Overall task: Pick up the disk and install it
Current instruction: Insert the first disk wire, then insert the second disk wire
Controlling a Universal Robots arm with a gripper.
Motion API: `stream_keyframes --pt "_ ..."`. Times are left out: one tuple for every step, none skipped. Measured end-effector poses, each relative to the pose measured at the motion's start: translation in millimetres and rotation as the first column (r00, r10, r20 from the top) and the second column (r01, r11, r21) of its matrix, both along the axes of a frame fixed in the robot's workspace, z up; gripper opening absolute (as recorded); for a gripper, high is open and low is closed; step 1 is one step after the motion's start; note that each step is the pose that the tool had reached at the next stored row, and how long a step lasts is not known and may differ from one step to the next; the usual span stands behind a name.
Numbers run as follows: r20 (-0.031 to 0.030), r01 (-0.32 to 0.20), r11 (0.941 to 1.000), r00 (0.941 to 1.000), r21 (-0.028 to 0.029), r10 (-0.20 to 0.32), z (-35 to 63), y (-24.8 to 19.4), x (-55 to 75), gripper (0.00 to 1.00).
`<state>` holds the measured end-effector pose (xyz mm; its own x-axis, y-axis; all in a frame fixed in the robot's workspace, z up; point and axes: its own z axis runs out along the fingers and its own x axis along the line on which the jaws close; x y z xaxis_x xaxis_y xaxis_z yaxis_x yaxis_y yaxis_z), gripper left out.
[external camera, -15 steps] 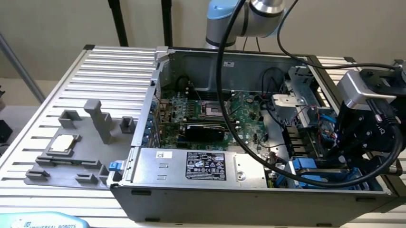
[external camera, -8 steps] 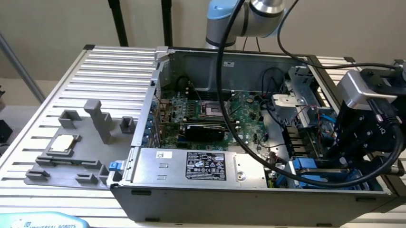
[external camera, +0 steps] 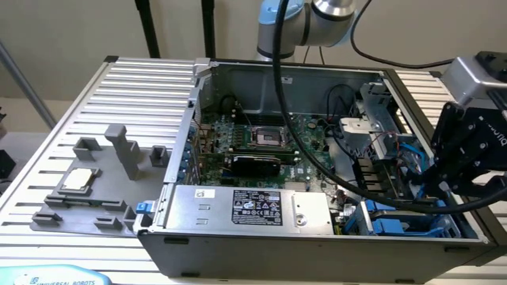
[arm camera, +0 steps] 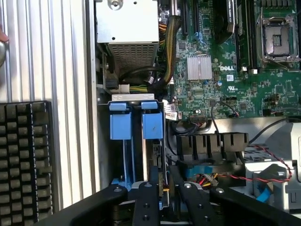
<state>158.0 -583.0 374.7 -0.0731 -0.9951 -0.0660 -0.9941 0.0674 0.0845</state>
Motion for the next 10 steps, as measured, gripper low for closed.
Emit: stream_keyframes --pt "0.0000 0.000 1.0000 1.0000 -0.0005 0.000 4.2 0.1 0.0 0.24" --pt "0.0000 0.000 1.0000 1.0000 -0.0001 0.000 7.5 0.4 -0.2 0.24" --pt "0.0001 0.000 1.0000 1.0000 -0.0002 0.000 9.8 0.6 -0.6 0.24" --pt "0.0000 0.000 1.0000 1.0000 0.0000 0.000 10.7 1.2 -1.3 0.24" --pt "0.0000 0.000 1.0000 1.0000 0.0001 0.000 10.7 1.8 -2.3 0.24" --pt "0.0001 0.000 1.0000 1.0000 -0.0002 0.000 10.9 2.5 -3.6 0.24" --pt "0.0003 0.000 1.0000 1.0000 -0.0001 0.000 10.8 3.5 -5.6 0.24" --pt "0.0005 0.000 1.0000 1.0000 -0.0002 0.000 10.9 5.1 -7.7 0.24" --pt "0.0011 0.000 1.0000 1.0000 -0.0003 0.000 10.8 7.0 -9.3 0.24" --pt "0.0018 0.000 1.0000 1.0000 -0.0003 0.000 10.6 8.7 -10.4 0.24"
